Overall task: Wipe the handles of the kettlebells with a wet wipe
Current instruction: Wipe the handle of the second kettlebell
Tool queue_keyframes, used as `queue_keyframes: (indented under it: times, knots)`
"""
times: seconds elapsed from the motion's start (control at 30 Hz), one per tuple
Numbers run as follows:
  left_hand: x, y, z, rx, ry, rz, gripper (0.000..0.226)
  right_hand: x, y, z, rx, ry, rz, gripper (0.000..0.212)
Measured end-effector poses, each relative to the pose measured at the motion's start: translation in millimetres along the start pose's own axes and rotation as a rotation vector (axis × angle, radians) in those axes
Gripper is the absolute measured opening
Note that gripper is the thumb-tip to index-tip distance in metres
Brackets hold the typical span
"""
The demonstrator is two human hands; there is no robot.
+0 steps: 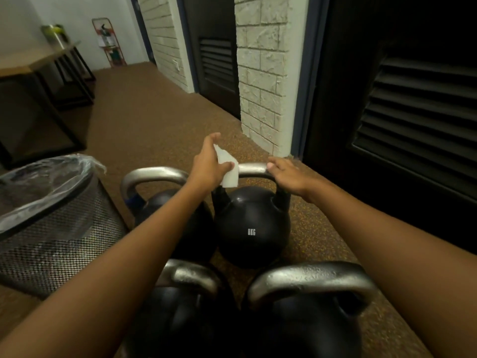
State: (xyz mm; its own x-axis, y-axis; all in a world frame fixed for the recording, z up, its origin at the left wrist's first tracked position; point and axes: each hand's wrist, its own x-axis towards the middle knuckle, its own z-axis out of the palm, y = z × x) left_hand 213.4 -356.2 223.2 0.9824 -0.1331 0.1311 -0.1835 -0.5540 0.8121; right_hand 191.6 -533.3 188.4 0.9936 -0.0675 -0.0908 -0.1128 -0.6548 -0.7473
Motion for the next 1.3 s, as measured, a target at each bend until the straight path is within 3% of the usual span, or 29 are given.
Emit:
queue_keyframes:
  times: [0.17,0.27,0.5,0.63,0.77,0.97,1.3]
  knots:
    - [5.7,-3.5,13.1,-0.021,0.022,0.089,0.042,2.2,2.7,12.8,0.062,0.005,-0.004,0.046]
    - [11.3,-4.4,21.1,0.112,0.030,0.143,0.029,4.0,-0.4,18.1,0.093,0.067,-0.006,0.041]
    - [13.6,-33.2,17.9,0.456,0.030,0.317,0.034,6.5,4.1,26.0,0.055,0.097,-0.013,0.035]
    - [17.1,-44.4,10.1,0.376,-0.148,0.353,0.044,11.0,9.3,26.9,0.049,0.104,-0.026,0.036]
    - [18.1,-49.1,5.4,0.307,-0.111,0.340,0.046,13.0,15.6,30.1,0.041,0.129,-0.062,0.036]
    - [25.6,-29.7,14.1,0.519,-0.199,0.434,0.048,16.5,19.5,32.5,0.035,0.175,-0.073,0.034]
    - [18.2,-51.9,-8.3,0.541,-0.154,0.188,0.041,16.6,19.5,30.3,0.012,0.148,-0.078,0.037]
